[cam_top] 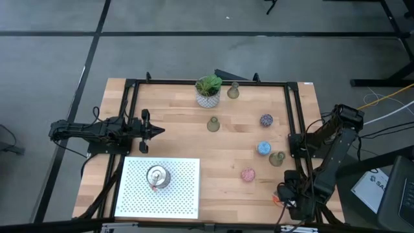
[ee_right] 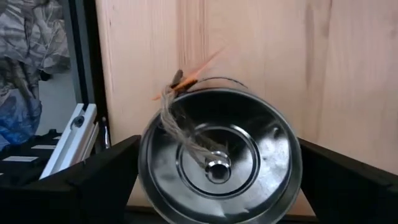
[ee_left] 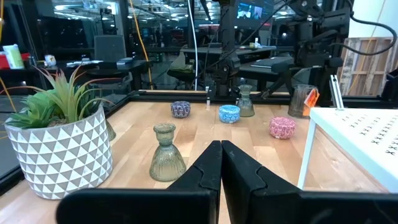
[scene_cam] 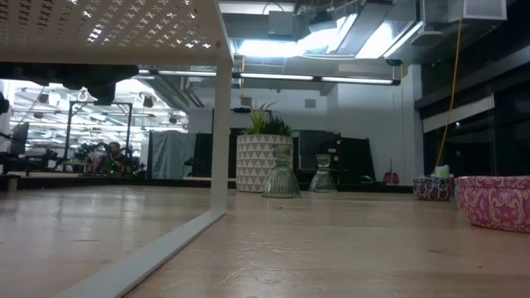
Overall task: Pick & Place candle stick holders
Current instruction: Put the silver scented candle on the shelf
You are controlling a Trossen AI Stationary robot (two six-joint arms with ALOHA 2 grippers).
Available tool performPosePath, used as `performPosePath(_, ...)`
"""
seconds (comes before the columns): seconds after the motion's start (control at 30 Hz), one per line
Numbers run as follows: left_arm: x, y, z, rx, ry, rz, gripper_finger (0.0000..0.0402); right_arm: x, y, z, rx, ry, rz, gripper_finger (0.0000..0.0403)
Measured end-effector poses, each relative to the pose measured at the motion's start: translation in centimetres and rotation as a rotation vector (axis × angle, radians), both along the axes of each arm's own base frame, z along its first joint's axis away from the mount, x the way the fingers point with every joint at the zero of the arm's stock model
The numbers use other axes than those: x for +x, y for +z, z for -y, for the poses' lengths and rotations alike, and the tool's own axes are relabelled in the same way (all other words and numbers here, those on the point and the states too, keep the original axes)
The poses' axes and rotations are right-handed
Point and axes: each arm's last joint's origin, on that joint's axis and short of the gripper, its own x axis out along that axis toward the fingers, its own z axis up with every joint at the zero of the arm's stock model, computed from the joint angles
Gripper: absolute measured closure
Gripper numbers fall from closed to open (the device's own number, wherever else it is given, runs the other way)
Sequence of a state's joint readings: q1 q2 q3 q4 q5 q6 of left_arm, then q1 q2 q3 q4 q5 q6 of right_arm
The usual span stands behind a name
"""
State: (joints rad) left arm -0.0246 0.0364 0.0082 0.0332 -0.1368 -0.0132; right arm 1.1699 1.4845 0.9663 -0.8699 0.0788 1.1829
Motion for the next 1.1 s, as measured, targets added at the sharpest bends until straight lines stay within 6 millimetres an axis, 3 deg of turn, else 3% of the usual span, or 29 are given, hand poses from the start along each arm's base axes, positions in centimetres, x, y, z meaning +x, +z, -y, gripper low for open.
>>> performPosePath(0.53,0.0,0.0,0.0,0.0,0.0,0.0,0.0398,-0.3,-4.1,1.9,-0.067,-0.143,0.143,0.0003)
performPosePath(0.77,0.0,0.0,0.0,0.0,0.0,0.0,0.0398,-0.2,-4.4,1.6,-0.022,-0.148,0.161,0.0003)
performPosePath(0.97,0.0,0.0,0.0,0.0,0.0,0.0,0.0398,-0.2,-4.4,1.6,-0.066,0.069,0.183,0.0004)
performPosePath(1.1,0.0,0.0,0.0,0.0,0.0,0.0,0.0398,-0.2,-4.4,1.3,-0.018,0.093,0.143,0.0004)
